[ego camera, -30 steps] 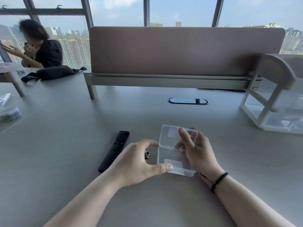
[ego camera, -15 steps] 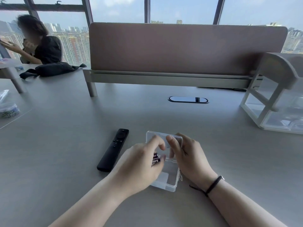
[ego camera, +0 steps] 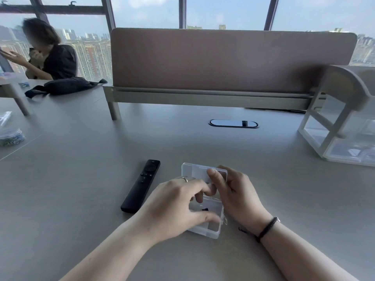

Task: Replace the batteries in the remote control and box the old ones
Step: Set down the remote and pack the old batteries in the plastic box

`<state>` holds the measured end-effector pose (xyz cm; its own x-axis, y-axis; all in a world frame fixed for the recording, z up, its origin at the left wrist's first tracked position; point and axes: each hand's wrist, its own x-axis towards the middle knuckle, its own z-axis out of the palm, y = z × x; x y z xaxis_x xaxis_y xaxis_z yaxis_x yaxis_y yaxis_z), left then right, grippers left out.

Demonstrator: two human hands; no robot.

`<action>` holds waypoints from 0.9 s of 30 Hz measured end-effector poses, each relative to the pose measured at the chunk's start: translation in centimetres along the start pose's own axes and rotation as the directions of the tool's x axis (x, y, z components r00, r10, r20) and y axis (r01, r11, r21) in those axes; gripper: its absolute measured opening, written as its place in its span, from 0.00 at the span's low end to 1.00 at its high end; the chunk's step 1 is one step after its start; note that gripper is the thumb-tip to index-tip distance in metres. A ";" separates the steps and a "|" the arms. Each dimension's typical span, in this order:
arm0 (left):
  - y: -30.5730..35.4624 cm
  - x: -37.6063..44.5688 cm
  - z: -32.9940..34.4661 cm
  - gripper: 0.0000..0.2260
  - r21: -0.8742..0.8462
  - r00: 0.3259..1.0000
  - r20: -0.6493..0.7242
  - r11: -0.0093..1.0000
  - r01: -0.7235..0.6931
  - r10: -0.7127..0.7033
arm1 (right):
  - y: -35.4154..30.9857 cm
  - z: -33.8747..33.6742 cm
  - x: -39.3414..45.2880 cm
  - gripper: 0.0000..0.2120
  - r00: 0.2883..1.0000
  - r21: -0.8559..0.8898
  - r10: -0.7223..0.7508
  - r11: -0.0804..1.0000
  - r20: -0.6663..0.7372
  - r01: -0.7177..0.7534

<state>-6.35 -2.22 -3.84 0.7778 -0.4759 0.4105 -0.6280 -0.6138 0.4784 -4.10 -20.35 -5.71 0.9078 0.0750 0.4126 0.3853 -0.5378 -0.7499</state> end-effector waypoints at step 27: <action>-2.6 0.6 0.5 0.19 -0.009 0.991 -0.123 0.999 0.049 -0.049 | 0.4 -1.3 0.6 0.11 0.970 0.144 0.138 0.975 0.200 -0.168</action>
<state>-4.23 -1.30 -5.20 0.7989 -0.3638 0.4790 -0.5897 -0.6307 0.5045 -3.64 -21.59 -5.14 0.9668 0.1668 0.1935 0.2469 -0.4162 -0.8751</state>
